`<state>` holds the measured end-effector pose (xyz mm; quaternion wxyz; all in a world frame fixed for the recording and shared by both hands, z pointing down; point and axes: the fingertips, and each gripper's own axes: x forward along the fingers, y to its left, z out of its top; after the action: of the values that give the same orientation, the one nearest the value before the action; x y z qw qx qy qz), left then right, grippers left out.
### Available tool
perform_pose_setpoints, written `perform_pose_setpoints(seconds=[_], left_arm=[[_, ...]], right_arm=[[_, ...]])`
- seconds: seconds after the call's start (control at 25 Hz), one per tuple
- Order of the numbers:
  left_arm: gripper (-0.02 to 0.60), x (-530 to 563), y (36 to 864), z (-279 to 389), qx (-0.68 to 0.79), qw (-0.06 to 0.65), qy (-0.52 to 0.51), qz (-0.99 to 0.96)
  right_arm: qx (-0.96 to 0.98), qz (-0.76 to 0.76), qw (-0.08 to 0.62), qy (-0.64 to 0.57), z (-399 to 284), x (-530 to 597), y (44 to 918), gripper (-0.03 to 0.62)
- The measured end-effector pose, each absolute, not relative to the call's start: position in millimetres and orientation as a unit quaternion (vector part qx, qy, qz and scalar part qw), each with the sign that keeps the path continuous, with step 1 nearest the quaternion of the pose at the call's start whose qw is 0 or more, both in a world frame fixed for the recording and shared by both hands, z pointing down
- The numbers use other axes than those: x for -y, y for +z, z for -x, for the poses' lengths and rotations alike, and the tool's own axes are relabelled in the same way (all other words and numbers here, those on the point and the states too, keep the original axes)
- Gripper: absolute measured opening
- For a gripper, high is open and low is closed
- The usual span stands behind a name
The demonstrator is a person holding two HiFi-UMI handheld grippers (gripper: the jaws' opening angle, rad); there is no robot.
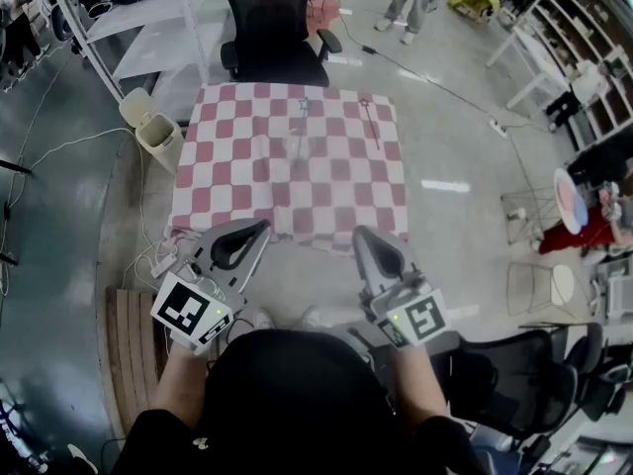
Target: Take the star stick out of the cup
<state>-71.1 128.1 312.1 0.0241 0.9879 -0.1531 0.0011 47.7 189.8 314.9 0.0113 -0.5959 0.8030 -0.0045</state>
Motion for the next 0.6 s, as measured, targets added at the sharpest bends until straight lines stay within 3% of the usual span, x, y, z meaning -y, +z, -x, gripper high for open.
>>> perform_pose_setpoints(seconds=[0.6], left_arm=[[0.040,-117.1,322.8,108.2,0.157,0.034,0.000,-0.987]], right_arm=[[-0.795,0.606,0.013,-0.012,-18.6,-180.3,320.5,0.012]])
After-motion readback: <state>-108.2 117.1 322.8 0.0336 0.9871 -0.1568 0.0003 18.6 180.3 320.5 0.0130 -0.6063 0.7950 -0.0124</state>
